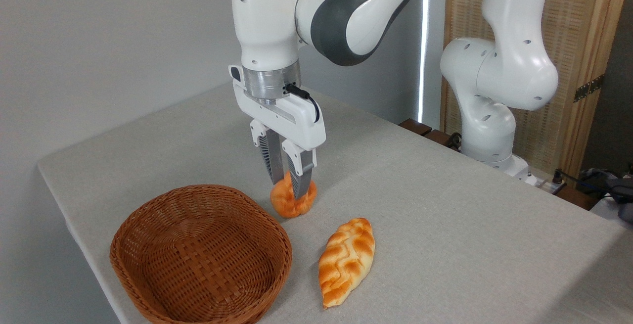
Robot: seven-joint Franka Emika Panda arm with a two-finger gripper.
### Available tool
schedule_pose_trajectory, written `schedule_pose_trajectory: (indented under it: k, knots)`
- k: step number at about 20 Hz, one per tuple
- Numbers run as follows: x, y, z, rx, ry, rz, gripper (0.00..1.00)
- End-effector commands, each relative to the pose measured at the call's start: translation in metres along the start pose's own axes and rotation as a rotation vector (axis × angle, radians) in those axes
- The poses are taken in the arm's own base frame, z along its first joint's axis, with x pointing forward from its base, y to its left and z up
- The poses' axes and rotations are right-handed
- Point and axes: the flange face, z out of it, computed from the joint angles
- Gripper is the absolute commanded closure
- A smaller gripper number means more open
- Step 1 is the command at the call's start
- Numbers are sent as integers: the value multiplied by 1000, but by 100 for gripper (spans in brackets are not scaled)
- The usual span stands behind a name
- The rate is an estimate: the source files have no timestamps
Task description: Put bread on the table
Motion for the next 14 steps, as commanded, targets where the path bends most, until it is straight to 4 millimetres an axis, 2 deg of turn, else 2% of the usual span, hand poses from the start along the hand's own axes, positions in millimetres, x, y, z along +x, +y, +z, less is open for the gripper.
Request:
schedule_pose_trajectory:
  k: [1,5,8,11,13,14]
  knots:
    - [2,1,-1,5,16,21,0]
    - [2,1,-3,9,16,21,0]
    - [4,-4,-21,26,44,12,0]
    - [14,-11,-70,45,75,5,0]
    - [16,-25,-111,65,111,-13,0]
    - [11,-38,-126,78,135,-35,0]
